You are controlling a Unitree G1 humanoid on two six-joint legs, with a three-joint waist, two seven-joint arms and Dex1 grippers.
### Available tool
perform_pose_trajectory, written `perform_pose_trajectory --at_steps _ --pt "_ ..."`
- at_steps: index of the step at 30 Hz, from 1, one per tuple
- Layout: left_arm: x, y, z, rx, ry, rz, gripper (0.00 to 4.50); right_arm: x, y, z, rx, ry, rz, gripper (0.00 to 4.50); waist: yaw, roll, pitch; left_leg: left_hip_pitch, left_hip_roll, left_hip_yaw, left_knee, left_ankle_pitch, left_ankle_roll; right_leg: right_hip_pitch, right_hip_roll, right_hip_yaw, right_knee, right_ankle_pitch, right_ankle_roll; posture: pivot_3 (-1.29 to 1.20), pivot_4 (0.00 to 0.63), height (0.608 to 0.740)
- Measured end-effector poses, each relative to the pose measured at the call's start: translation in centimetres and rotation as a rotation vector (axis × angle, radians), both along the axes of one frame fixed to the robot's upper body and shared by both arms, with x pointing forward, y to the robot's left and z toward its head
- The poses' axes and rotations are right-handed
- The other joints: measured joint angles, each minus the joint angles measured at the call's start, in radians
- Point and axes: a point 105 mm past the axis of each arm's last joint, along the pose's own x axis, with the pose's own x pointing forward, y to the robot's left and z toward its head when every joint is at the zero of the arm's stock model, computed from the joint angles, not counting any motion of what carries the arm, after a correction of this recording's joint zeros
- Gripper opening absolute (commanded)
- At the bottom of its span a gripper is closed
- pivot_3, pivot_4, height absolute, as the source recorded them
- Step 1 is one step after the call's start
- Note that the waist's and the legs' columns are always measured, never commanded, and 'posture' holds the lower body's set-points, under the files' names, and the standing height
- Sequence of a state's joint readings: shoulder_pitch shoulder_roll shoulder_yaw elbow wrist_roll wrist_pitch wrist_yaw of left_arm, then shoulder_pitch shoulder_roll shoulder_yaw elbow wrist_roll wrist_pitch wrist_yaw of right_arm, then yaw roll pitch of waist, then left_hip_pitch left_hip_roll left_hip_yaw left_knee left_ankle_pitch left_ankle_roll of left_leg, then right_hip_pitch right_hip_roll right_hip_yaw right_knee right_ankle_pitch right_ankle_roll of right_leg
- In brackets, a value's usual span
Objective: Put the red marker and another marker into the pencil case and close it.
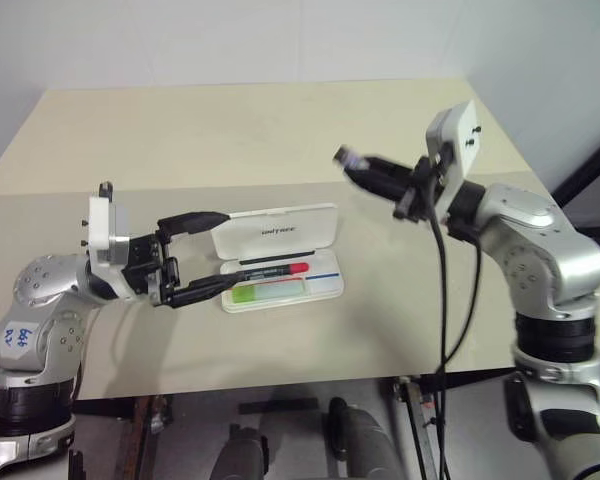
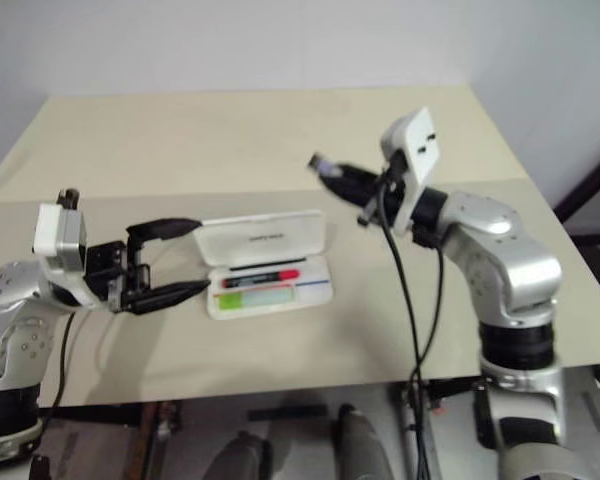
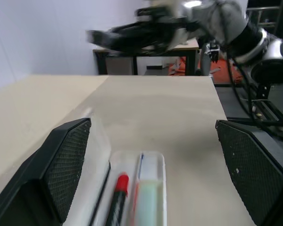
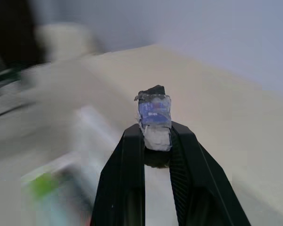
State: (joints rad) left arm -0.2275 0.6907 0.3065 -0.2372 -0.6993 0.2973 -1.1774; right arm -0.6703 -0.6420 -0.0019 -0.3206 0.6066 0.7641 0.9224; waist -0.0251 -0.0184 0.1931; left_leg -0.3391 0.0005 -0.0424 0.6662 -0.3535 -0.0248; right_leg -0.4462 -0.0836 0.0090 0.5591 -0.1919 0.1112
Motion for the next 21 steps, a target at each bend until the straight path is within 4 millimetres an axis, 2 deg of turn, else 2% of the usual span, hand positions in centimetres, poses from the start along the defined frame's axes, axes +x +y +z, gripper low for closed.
perform_pose_trajectory --at_steps 4,8,11,17,21 --pt "-1.1 0.7 -1.2 0.022 0.003 -0.007 4.5 -1.0 0.0 -4.5 -0.181 0.078 0.138 0.37 0.0 0.0 0.0 0.0 -0.001 0.002 0.001 0.0 0.0 0.001 0.0 0.0 -0.001 0.001 0.001 0.0 0.15 0.74" --pt "-1.9 1.4 -2.2 0.037 0.01 -0.007 4.5 -0.5 0.1 -7.0 -0.27 0.086 0.211 0.37 -0.004 0.0 0.0 0.001 0.0 0.002 0.001 0.0 0.0 0.001 0.0 0.0 0.0 0.0 0.0 0.0 0.15 0.74" --pt "-2.3 1.8 -2.4 0.045 0.002 -0.007 4.5 0.4 0.6 -7.9 -0.293 0.075 0.237 0.37 -0.003 0.0 0.0 0.002 0.001 0.002 0.001 0.0 -0.001 0.0 0.001 0.0 0.001 0.0 -0.001 0.0 0.15 0.74" --pt "-2.2 3.0 -2.6 0.081 -0.015 0.026 4.5 1.8 2.0 -8.3 -0.306 0.026 0.278 0.37 -0.003 0.0 0.0 0.002 0.001 0.002 0.001 0.0 -0.001 0.0 0.001 0.0 0.002 0.0 -0.001 0.0 0.15 0.74" --pt "-2.1 3.1 -2.5 0.079 -0.018 0.033 4.5 2.4 2.5 -9.1 -0.333 0.026 0.289 0.37 -0.002 0.0 0.0 0.001 0.001 0.001 0.001 -0.001 -0.003 0.0 0.001 0.0 0.001 0.0 -0.001 0.0 0.15 0.74"
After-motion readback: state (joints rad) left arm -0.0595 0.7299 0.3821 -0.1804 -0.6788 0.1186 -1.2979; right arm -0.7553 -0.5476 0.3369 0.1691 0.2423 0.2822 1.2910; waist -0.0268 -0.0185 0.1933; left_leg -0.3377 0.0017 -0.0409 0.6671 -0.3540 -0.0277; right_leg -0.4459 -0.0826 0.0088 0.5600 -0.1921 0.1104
